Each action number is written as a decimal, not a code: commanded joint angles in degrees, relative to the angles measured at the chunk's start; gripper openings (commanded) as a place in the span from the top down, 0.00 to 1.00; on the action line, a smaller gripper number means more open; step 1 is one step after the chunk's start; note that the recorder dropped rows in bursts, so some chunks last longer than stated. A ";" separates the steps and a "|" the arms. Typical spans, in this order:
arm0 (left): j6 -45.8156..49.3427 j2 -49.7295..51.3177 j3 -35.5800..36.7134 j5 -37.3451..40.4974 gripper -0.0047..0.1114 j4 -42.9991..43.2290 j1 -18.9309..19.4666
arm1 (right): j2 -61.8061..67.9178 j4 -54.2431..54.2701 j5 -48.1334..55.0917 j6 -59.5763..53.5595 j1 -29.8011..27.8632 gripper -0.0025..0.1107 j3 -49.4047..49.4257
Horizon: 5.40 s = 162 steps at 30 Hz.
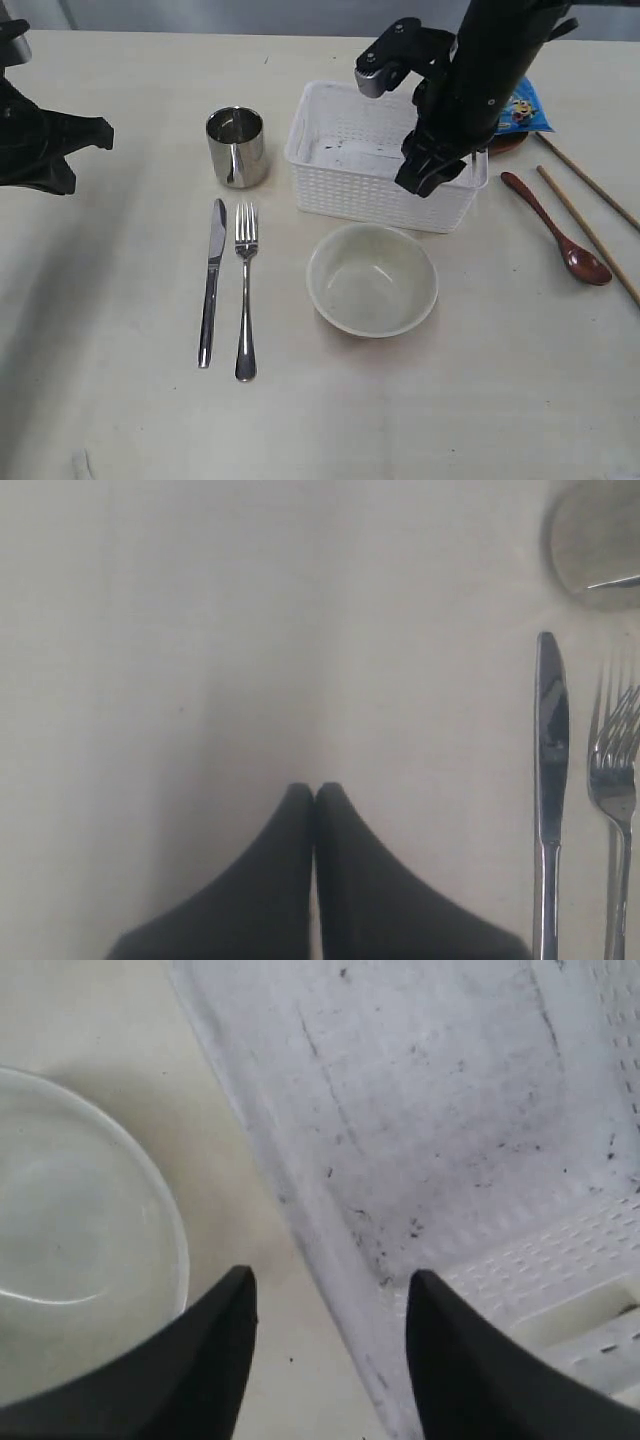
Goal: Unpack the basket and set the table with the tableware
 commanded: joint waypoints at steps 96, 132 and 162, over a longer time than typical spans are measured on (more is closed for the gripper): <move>0.42 0.05 -0.55 -0.86 0.96 -1.72 -0.35 | 33.33 -12.71 3.27 15.02 -21.52 0.98 -44.40; 0.54 0.05 -0.55 -0.88 0.96 -1.72 -0.35 | 31.39 4.29 7.21 7.29 -8.28 0.98 -44.40; 0.81 0.05 -0.55 -0.88 0.96 -1.72 -0.35 | 31.50 -6.00 0.91 30.31 -16.11 0.98 -44.40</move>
